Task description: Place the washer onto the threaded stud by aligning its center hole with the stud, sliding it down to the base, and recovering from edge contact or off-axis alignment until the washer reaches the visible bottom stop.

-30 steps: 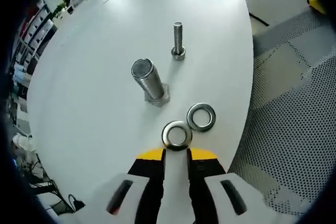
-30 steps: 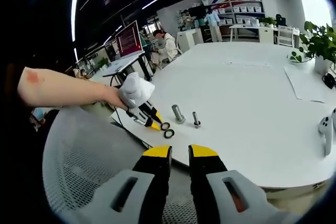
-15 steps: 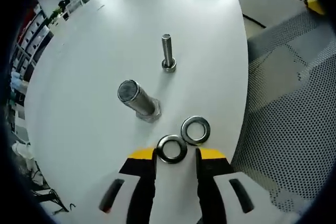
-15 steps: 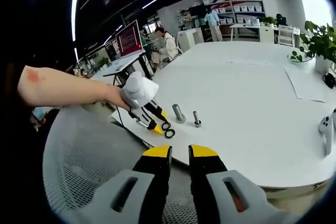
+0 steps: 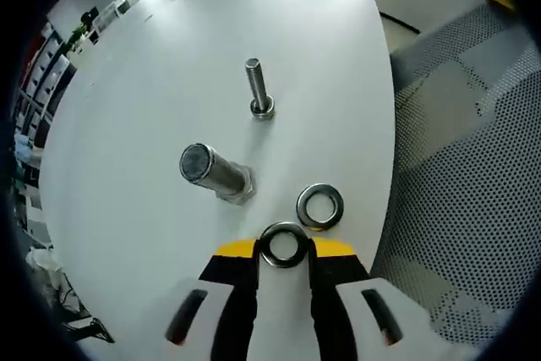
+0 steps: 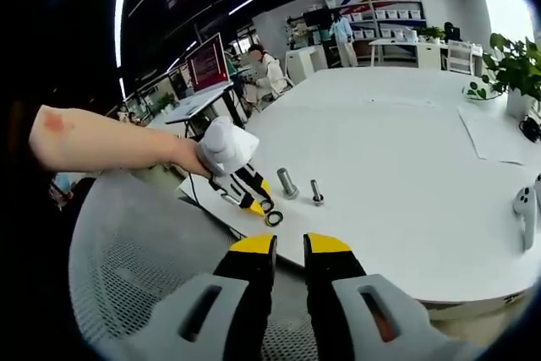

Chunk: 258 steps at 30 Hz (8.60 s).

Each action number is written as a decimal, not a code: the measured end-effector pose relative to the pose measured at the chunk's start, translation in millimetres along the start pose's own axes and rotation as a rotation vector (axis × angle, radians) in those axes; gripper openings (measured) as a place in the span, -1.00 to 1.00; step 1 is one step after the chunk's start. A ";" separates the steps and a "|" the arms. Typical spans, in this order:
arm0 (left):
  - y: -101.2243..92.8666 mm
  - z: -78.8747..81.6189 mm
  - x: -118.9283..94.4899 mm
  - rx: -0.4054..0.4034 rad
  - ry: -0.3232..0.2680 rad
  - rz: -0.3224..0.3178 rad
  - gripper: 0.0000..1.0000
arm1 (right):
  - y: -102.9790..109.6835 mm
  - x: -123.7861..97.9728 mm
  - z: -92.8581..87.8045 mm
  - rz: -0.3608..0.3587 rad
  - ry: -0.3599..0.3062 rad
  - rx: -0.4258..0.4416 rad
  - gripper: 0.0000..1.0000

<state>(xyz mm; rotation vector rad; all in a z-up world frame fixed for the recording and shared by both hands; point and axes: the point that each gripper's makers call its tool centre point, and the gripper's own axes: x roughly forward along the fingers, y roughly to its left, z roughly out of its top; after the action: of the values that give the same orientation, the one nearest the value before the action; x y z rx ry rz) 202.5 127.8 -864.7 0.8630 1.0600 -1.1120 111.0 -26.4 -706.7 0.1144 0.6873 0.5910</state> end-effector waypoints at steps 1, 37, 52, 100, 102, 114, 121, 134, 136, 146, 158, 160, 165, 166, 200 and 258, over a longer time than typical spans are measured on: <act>0.7 0.9 0.0 0.015 -0.007 0.005 -0.60 | -0.1 0.0 0.2 0.000 -0.001 0.000 -0.68; 12.3 4.6 1.1 -0.078 -0.008 0.010 -0.58 | -0.4 -0.7 0.4 0.000 -0.002 0.004 -0.68; 10.9 0.4 0.4 -0.084 -0.003 0.013 -0.57 | -0.1 -0.8 1.0 0.000 -0.006 0.005 -0.68; 20.3 45.3 -85.4 -0.054 -0.182 0.124 -0.63 | 1.0 -0.2 1.5 0.010 -0.008 0.005 -0.68; 22.4 46.9 -89.0 -0.059 -0.190 0.132 -0.63 | 0.9 -0.3 1.3 0.009 -0.008 0.006 -0.68; 38.4 59.5 -113.8 -0.108 -0.254 0.160 -0.63 | 1.2 -0.4 1.0 0.011 -0.010 0.005 -0.68; 33.3 70.4 -109.0 -0.096 -0.261 0.143 -0.63 | 1.0 -0.8 2.1 0.009 -0.018 0.005 -0.68; 33.4 71.8 -77.3 -0.078 -0.187 0.104 -0.63 | 0.7 -1.1 2.1 0.007 -0.022 0.007 -0.68; 34.8 68.8 -74.1 -0.081 -0.178 0.104 -0.63 | 0.4 -1.1 2.4 0.005 -0.024 0.008 -0.68; 37.4 65.1 -64.0 -0.098 -0.158 0.090 -0.62 | 0.0 -1.4 3.7 0.003 -0.029 0.008 -0.68; 39.1 59.9 -51.1 -0.096 -0.131 0.076 -0.62 | -0.2 -1.1 4.7 0.003 -0.034 0.007 -0.69; 39.3 59.8 -50.4 -0.100 -0.130 0.074 -0.62 | -0.1 -1.1 4.7 0.004 -0.033 0.009 -0.69; 38.4 58.4 -45.7 -0.091 -0.116 0.065 -0.62 | 0.0 -1.1 4.6 0.005 -0.032 0.011 -0.69; 38.2 57.7 -44.9 -0.090 -0.112 0.064 -0.62 | -0.1 -1.0 4.5 0.005 -0.031 0.012 -0.69; 36.7 43.7 -0.2 -0.141 -0.060 0.003 -0.60 | -7.0 -1.5 4.2 -0.012 -0.031 0.045 -0.69; -46.0 20.6 -16.2 -0.003 -0.066 -0.045 -0.36 | -8.4 -4.0 9.4 -0.015 -0.075 0.056 -0.68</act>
<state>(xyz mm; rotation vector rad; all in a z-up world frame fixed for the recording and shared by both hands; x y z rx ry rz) 160.9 101.8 -844.6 0.7985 1.0306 -1.1682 118.4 -34.7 -699.6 0.1830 0.6321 0.5506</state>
